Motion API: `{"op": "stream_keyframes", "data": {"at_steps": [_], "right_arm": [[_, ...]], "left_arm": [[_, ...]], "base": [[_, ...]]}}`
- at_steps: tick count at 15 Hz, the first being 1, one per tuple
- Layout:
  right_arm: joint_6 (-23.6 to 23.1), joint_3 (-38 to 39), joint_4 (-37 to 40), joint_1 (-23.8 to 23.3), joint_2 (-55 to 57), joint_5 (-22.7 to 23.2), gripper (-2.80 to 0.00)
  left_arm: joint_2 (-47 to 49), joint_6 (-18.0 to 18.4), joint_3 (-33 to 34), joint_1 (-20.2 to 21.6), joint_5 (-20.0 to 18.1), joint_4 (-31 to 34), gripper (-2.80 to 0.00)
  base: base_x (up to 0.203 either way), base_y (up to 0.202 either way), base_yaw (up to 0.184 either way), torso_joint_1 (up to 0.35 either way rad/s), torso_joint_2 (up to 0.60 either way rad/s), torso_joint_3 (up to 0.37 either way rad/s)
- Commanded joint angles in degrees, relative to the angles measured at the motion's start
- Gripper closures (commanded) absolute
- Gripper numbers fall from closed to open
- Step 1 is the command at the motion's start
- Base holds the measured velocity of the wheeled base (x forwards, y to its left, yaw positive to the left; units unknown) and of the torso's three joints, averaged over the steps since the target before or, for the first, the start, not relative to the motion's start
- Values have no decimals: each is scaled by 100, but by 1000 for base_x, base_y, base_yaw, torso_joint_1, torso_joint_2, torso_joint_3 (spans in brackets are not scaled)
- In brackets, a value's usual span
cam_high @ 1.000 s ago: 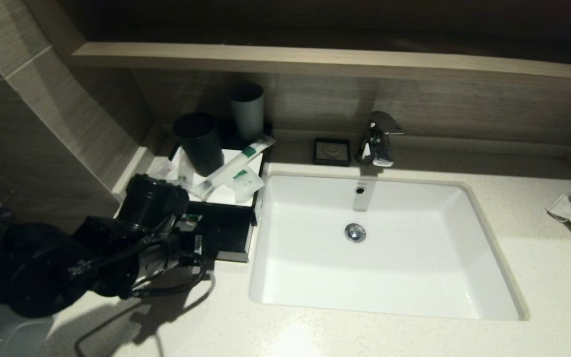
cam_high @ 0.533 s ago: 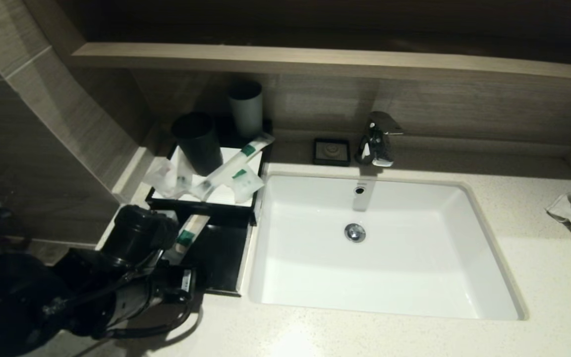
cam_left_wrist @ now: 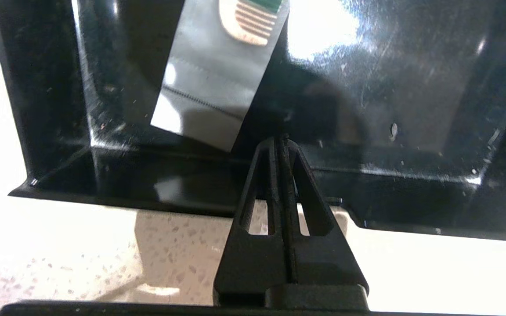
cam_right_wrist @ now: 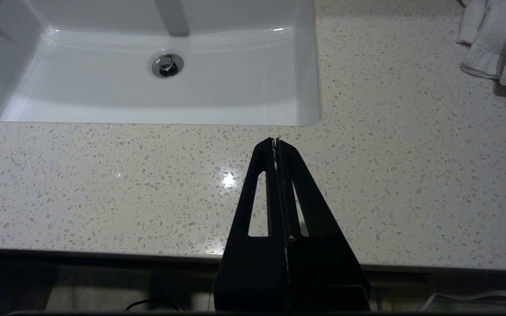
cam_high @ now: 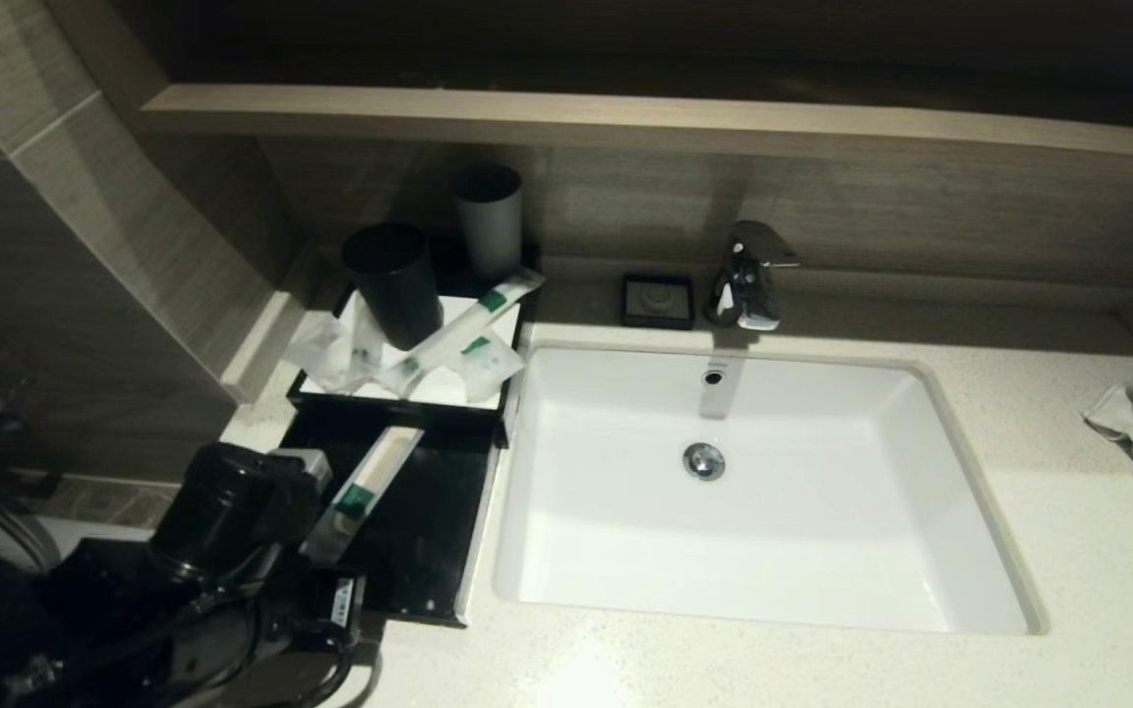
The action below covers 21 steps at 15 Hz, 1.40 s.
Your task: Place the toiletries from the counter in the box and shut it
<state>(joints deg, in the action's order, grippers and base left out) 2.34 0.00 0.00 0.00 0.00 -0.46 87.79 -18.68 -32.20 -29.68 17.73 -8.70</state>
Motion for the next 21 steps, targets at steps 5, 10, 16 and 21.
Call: {"op": "stream_keyframes", "data": {"at_steps": [5, 10, 16, 21], "right_arm": [[3, 0, 0, 0, 0, -6, 0], [3, 0, 0, 0, 0, -2, 0], [3, 0, 0, 0, 0, -6, 0], [3, 0, 0, 0, 0, -6, 0]], "left_arm": [[-71, -30, -355, -2, 29, -17, 0], [93, -14, -1103, -2, 48, 9, 0], [284, 36, -1894, -2, 69, 34, 0], [291, 211, -2368, 4, 73, 18, 0]], "base": [[0, 0, 0, 0, 0, 0], [0, 0, 0, 0, 0, 0], [0, 0, 0, 0, 0, 0], [0, 0, 0, 0, 0, 0]]}}
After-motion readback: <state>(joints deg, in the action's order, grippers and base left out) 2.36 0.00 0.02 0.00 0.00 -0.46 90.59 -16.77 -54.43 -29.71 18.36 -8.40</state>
